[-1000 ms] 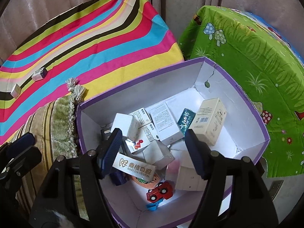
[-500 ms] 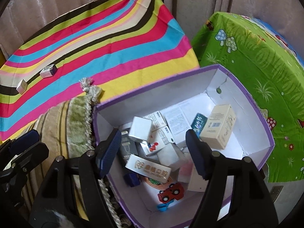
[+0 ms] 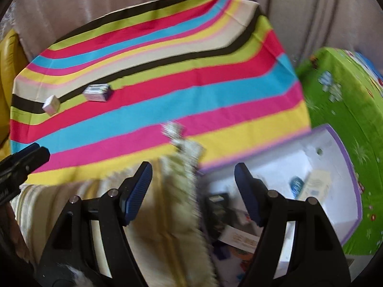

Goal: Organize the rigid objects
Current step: 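Move both tools back over the last two boxes on the cloth, then grasp the JIYIN MUSIC cube box with left tool while right grasps the barcode box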

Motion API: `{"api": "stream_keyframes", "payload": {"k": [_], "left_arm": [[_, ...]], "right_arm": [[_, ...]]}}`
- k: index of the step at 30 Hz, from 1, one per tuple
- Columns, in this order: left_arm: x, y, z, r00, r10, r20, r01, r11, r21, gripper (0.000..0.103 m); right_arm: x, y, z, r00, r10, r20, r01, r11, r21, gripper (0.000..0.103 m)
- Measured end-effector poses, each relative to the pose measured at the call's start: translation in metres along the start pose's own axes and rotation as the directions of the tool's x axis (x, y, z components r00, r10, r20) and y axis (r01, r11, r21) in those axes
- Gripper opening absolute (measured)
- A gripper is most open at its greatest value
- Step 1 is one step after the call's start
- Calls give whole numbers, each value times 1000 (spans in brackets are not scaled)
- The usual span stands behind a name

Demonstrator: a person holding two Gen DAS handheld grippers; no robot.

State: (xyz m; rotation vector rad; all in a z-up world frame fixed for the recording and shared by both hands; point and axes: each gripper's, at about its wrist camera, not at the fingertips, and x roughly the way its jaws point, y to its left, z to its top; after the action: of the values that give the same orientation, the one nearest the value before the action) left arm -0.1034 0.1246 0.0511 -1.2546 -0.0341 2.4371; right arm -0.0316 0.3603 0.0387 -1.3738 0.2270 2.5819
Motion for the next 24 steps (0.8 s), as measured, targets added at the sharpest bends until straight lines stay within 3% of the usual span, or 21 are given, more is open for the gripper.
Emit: {"api": "stream_keyframes", "payload": {"k": [8,15,24], "left_arm": [[1,73,39,997,75,20,-72,993,-92,59],[19,106,59,995,103,10,-100,984,-146,64],[50,157,69,985,174,9,-166,950,-265,64]], "right_arm": [[9,61,50,998,61,34,-58,996,-71,80],[29,104,78,995,98,27,-94,989,-110,82],[71,139,101,996,80,27,-77,993,-86,94]]}}
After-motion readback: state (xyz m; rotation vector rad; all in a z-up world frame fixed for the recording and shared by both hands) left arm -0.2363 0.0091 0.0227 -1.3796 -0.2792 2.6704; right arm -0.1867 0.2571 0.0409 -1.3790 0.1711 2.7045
